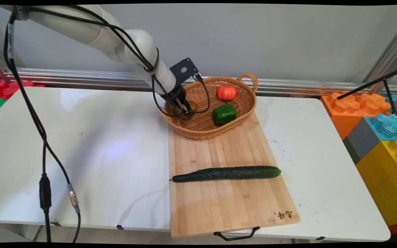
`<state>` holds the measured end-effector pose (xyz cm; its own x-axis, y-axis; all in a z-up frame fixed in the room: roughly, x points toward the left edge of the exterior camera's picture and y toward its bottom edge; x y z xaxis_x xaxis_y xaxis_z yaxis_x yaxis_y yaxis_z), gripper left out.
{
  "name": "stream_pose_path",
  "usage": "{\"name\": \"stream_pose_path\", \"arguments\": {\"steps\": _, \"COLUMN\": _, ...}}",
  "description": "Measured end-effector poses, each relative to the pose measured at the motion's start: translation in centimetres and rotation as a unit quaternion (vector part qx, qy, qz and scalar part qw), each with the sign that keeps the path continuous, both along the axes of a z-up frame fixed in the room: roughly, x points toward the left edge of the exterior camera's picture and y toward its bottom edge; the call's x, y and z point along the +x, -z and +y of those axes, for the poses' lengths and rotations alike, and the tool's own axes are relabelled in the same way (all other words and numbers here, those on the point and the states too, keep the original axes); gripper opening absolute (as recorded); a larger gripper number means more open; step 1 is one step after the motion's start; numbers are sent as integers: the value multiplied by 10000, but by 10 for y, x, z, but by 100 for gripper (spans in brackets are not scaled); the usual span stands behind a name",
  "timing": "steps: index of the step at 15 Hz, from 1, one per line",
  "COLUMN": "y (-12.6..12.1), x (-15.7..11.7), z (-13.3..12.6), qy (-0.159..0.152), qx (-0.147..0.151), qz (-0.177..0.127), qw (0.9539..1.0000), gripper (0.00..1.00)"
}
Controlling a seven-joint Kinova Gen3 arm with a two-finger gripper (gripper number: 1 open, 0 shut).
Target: Place the picked object on the cutting board
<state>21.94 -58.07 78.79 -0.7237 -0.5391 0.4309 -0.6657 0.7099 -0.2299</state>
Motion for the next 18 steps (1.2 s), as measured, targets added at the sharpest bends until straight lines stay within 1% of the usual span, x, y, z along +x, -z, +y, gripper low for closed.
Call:
{"name": "stream_pose_path", "arguments": {"steps": 2, "y": -7, "x": -4, "z": 1, "qy": 21, "qx": -101, "qz": 27, "qw": 9999, "gripper": 0}}
{"name": "stream_pose_path", "arguments": {"steps": 3, "y": -15, "x": -8, "z": 2, "qy": 63, "qx": -191, "qz": 47, "qw": 9998, "gripper": 0}}
{"name": "stream_pose_path", "arguments": {"steps": 6, "y": -42, "x": -20, "z": 9, "qy": 204, "qx": -489, "qz": 144, "qw": 9985, "gripper": 0}}
{"name": "stream_pose_path", "arguments": {"steps": 8, "y": -67, "x": -33, "z": 18, "qy": 370, "qx": -722, "qz": 266, "qw": 9964, "gripper": 0}}
{"name": "stream_pose_path", "arguments": {"steps": 10, "y": -86, "x": -46, "z": 28, "qy": 538, "qx": -838, "qz": 387, "qw": 9943, "gripper": 0}}
{"name": "stream_pose_path", "arguments": {"steps": 12, "y": -97, "x": -59, "z": 40, "qy": 696, "qx": -816, "qz": 509, "qw": 9929, "gripper": 0}}
{"name": "stream_pose_path", "arguments": {"steps": 14, "y": -104, "x": -74, "z": 58, "qy": 932, "qx": -646, "qz": 656, "qw": 9914, "gripper": 0}}
{"name": "stream_pose_path", "arguments": {"steps": 16, "y": -104, "x": -85, "z": 73, "qy": 1143, "qx": -452, "qz": 732, "qw": 9897, "gripper": 0}}
{"name": "stream_pose_path", "arguments": {"steps": 18, "y": -97, "x": -95, "z": 88, "qy": 1336, "qx": -250, "qz": 779, "qw": 9877, "gripper": 0}}
